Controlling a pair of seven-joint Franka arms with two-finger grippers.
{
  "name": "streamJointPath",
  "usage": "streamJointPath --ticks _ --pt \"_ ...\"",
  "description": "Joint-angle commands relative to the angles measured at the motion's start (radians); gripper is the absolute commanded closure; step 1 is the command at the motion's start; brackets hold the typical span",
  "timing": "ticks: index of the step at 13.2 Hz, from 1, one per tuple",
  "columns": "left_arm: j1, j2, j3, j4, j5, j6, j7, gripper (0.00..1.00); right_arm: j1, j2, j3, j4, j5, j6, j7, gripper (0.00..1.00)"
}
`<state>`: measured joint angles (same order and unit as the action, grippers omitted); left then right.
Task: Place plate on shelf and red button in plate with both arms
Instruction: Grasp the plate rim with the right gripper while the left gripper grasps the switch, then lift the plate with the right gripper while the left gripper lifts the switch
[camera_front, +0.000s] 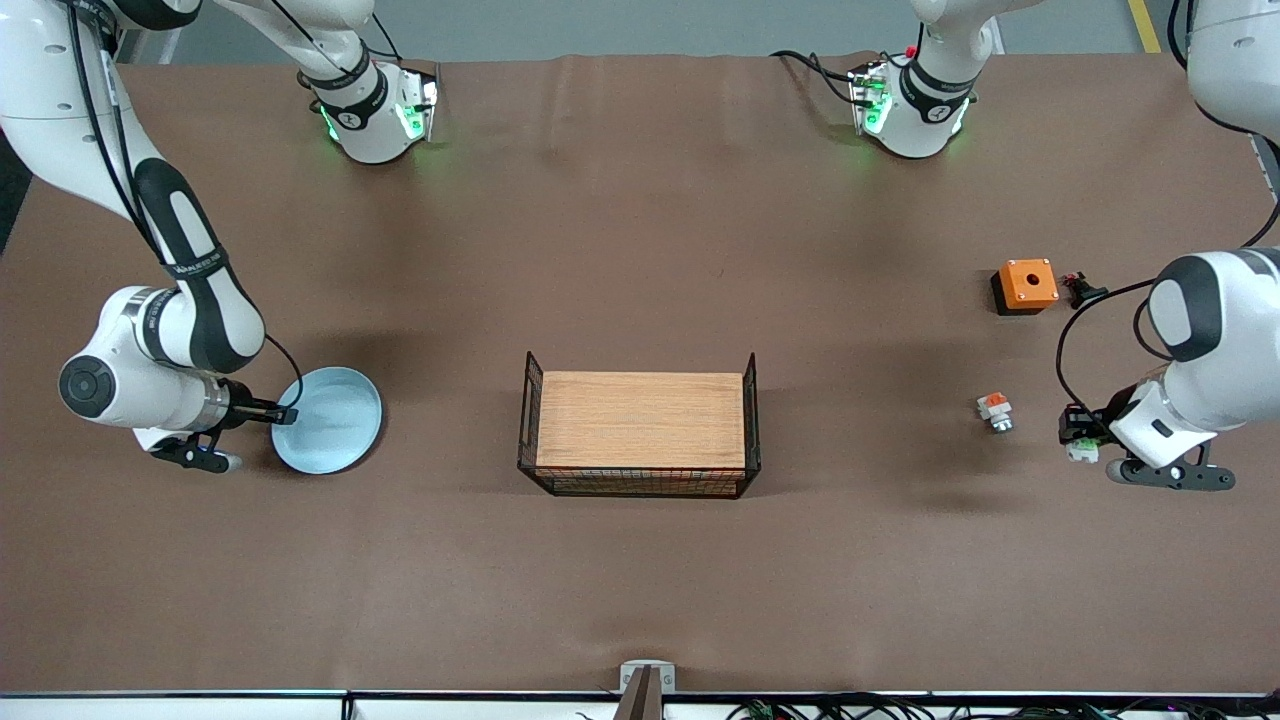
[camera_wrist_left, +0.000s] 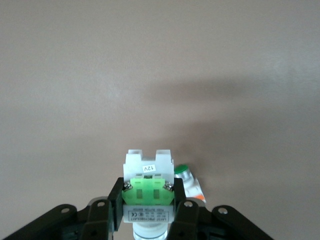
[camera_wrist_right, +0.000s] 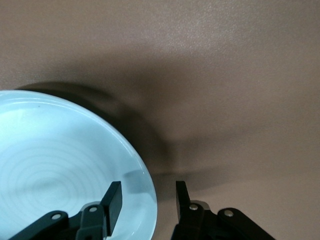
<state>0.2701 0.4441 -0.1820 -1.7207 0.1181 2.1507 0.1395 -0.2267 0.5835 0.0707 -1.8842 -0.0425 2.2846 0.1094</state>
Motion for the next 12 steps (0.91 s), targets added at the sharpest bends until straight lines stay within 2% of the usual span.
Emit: streamJointPath --ticks 1,3,6,12 --pt "0.009 -0.027 -0.02 0.004 0.009 -0.066 -0.06 1.0 -0.02 0.007 0.015 0.004 0.004 0.009 0.012 0.63" --pt "0.006 -0.039 -0.022 0.007 0.009 -0.087 -0.092 1.0 -0.023 0.007 0.015 0.004 0.007 0.006 0.0 0.72" --pt "0.003 -0.042 -0.06 0.007 0.009 -0.092 -0.156 1.0 -0.023 0.01 0.015 0.004 0.009 0.009 0.0 0.97" --pt "0.001 -0.071 -0.125 0.061 0.02 -0.215 -0.205 1.0 -0.039 -0.004 0.021 0.005 0.009 -0.011 -0.019 1.0"
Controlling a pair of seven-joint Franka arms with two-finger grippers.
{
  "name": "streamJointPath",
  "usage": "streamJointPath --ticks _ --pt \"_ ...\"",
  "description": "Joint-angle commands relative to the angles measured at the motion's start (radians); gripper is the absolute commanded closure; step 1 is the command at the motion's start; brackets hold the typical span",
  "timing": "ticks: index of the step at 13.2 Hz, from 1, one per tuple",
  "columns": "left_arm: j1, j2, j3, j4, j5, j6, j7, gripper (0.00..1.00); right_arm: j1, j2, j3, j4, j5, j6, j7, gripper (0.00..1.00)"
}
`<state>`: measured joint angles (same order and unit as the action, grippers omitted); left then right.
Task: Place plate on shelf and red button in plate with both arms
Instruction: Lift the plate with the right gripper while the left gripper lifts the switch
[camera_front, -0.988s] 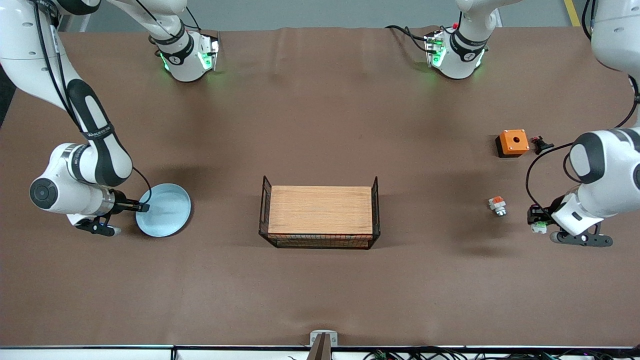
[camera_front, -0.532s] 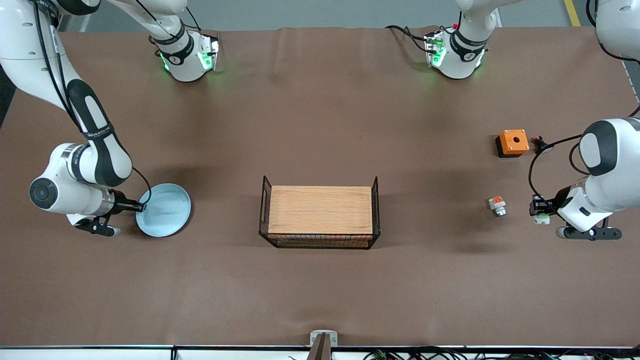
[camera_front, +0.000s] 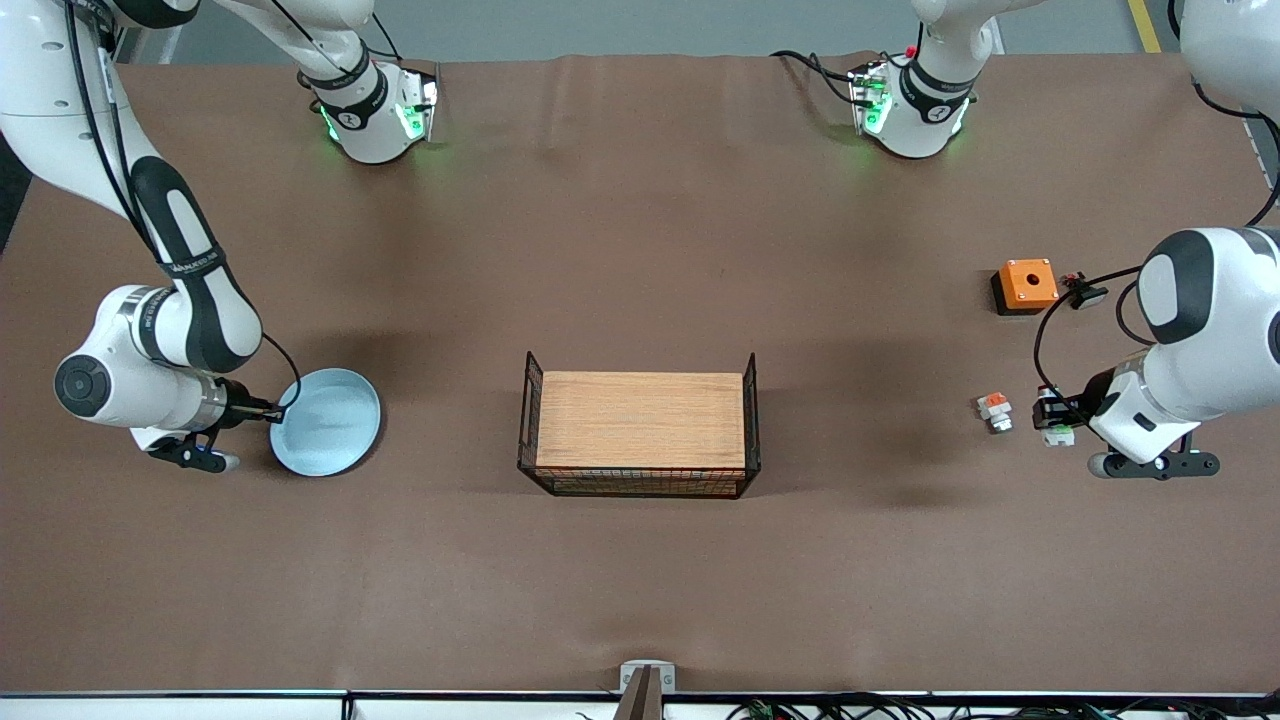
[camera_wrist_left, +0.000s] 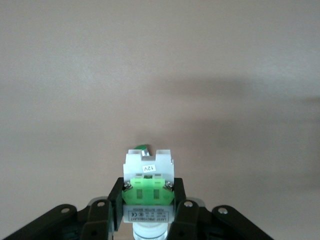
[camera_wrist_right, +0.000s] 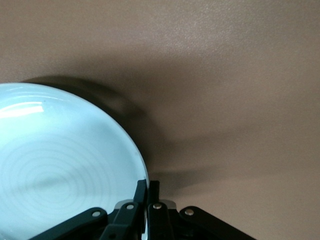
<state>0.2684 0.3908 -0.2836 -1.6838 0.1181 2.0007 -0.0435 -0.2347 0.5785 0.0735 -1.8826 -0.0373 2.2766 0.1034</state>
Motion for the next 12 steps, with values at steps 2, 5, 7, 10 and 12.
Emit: streamJointPath --ticks 2,5,7,10,12 --pt "0.005 -0.047 -0.048 0.029 0.02 -0.121 -0.048 1.0 -0.025 -0.058 0.019 0.004 0.004 -0.081 -0.013 1.0" --pt "0.005 -0.087 -0.072 0.029 0.011 -0.151 -0.049 1.0 -0.011 -0.208 0.022 0.008 0.004 -0.238 -0.011 1.0" --pt "0.006 -0.108 -0.091 0.029 0.009 -0.171 -0.049 1.0 -0.002 -0.311 0.043 0.013 0.004 -0.349 0.001 1.0" --pt "0.006 -0.133 -0.109 0.029 0.011 -0.226 -0.049 1.0 0.061 -0.491 0.045 0.019 0.004 -0.518 0.013 1.0" --pt "0.005 -0.157 -0.111 0.029 0.011 -0.272 -0.046 1.0 0.118 -0.57 0.045 0.029 0.008 -0.629 0.131 1.0"
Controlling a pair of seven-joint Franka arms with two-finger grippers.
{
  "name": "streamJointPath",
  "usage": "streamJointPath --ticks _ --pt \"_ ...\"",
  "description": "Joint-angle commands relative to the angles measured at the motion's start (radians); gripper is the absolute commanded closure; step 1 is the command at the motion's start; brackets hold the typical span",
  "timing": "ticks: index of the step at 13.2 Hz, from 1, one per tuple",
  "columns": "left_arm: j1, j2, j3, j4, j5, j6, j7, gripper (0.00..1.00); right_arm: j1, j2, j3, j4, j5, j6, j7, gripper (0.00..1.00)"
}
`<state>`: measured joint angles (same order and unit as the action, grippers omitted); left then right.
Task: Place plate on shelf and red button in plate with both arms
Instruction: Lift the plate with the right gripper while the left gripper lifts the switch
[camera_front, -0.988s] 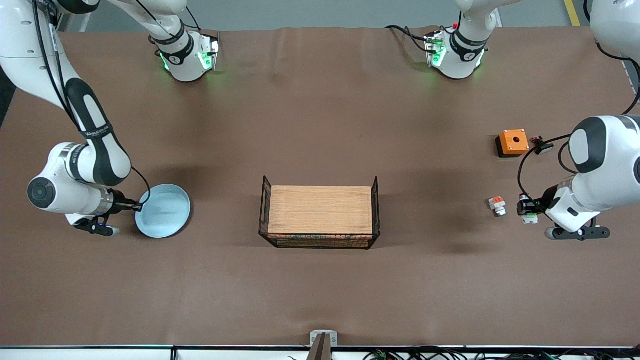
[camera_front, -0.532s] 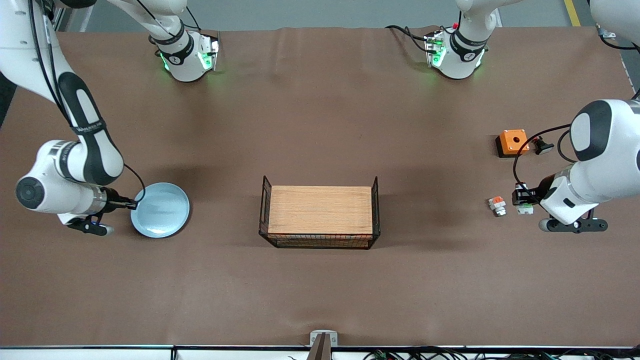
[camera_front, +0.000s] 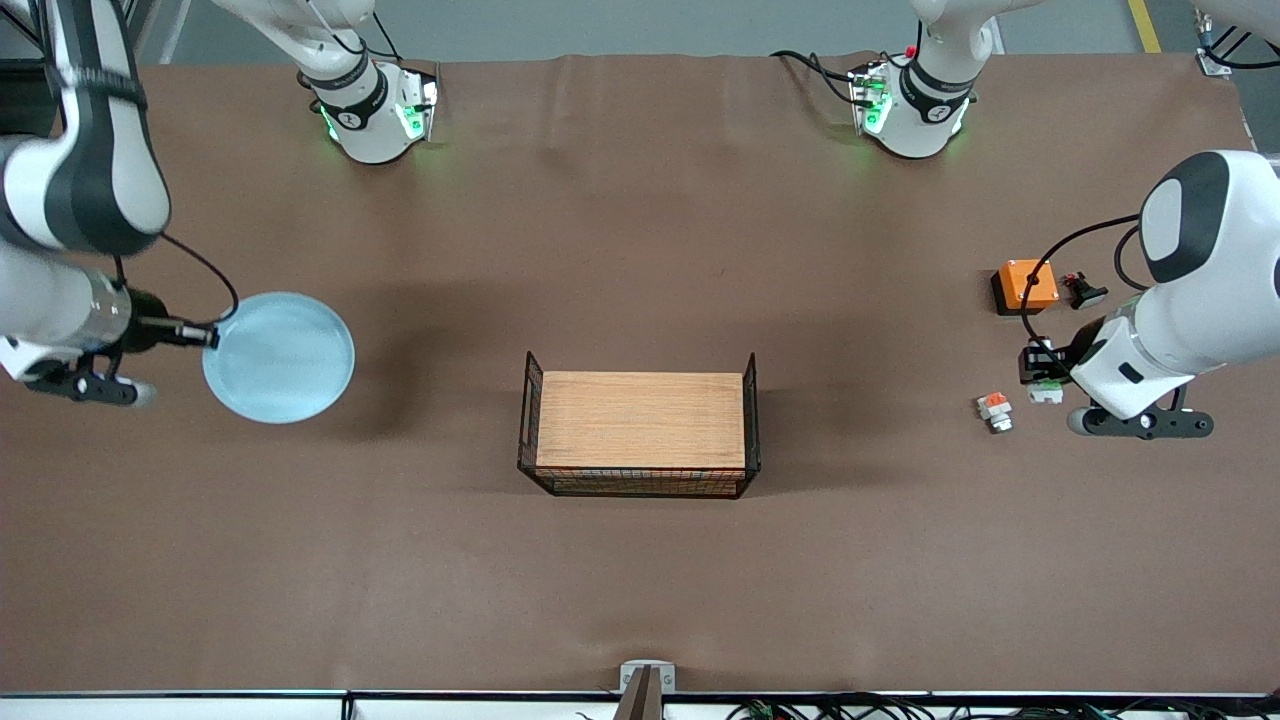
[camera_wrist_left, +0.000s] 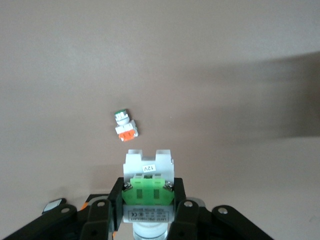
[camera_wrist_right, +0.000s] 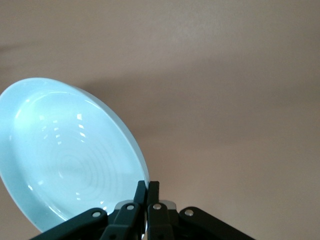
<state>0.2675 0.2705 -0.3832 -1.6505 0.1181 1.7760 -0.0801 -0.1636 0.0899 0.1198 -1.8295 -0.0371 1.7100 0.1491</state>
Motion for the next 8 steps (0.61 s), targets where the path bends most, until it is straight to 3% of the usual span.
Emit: streamJointPath --ticks 1,5,8 --pt "0.007 -0.042 -0.014 -0.005 0.011 -0.056 -0.009 1.0 0.08 -0.117 -0.002 -0.008 0.031 -0.132 0.157 1.0" --pt "0.004 -0.045 -0.058 0.027 0.011 -0.063 -0.03 1.0 0.257 -0.177 0.001 0.113 0.074 -0.318 0.523 0.99" --pt "0.003 -0.04 -0.098 0.066 0.009 -0.075 -0.105 1.0 0.433 -0.171 -0.002 0.176 0.094 -0.34 0.916 1.0"
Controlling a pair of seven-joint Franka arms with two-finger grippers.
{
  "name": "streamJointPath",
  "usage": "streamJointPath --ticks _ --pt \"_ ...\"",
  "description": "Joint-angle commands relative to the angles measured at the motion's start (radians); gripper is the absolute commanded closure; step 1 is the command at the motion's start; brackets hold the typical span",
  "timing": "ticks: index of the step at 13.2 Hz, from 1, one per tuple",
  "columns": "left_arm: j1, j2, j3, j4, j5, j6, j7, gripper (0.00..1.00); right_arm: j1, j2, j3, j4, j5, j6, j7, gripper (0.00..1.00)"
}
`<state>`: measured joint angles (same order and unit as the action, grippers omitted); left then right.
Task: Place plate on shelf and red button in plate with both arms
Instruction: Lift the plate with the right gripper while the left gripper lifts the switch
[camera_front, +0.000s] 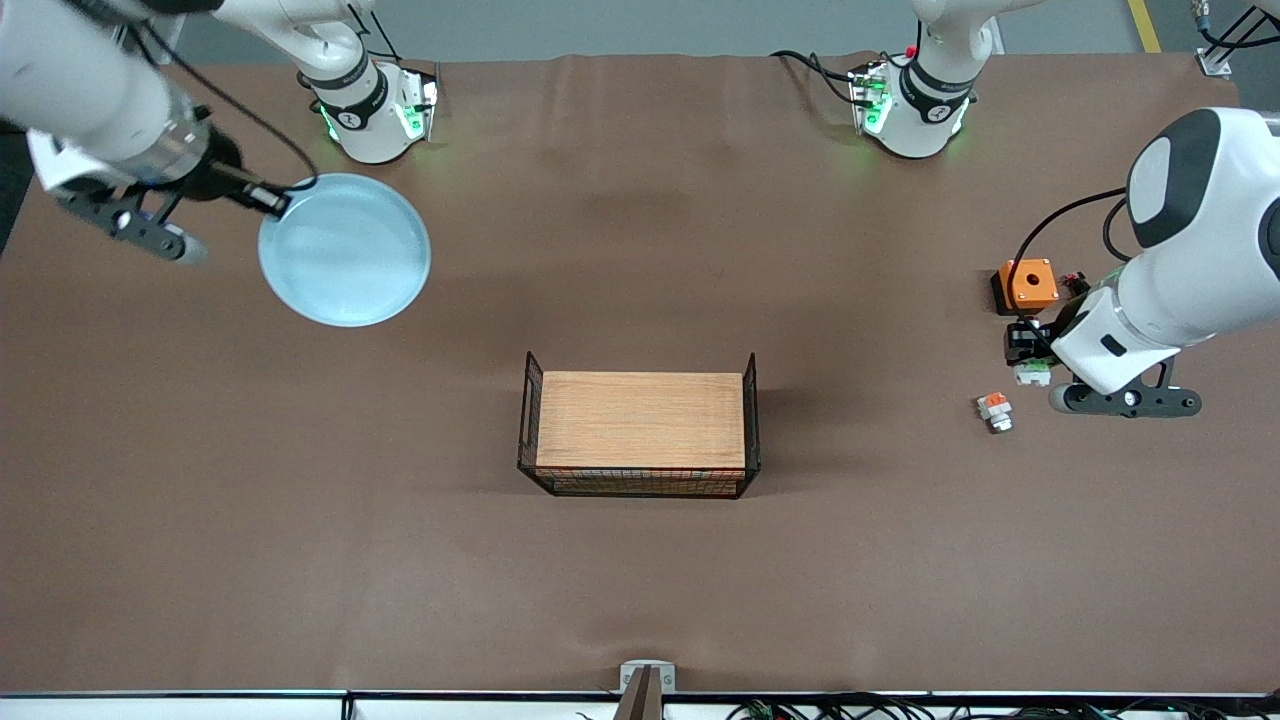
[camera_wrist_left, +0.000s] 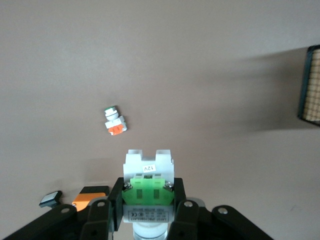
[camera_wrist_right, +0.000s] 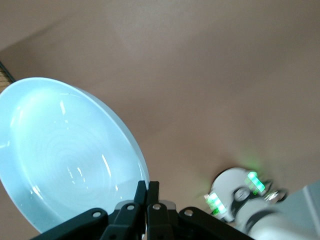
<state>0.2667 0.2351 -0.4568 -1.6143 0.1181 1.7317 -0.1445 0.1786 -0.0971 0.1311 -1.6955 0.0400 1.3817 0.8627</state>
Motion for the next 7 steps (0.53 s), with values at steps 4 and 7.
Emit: streamJointPath --ticks 4,7 --pt "0.003 -0.005 -0.077 0.04 0.009 -0.035 -0.142 1.0 0.252 0.036 -0.015 0.066 0.113 0.118 0.661 1.0" --pt "0.003 0.0 -0.118 0.063 0.008 -0.046 -0.228 1.0 0.352 0.109 -0.015 0.095 0.141 0.276 0.971 1.0"
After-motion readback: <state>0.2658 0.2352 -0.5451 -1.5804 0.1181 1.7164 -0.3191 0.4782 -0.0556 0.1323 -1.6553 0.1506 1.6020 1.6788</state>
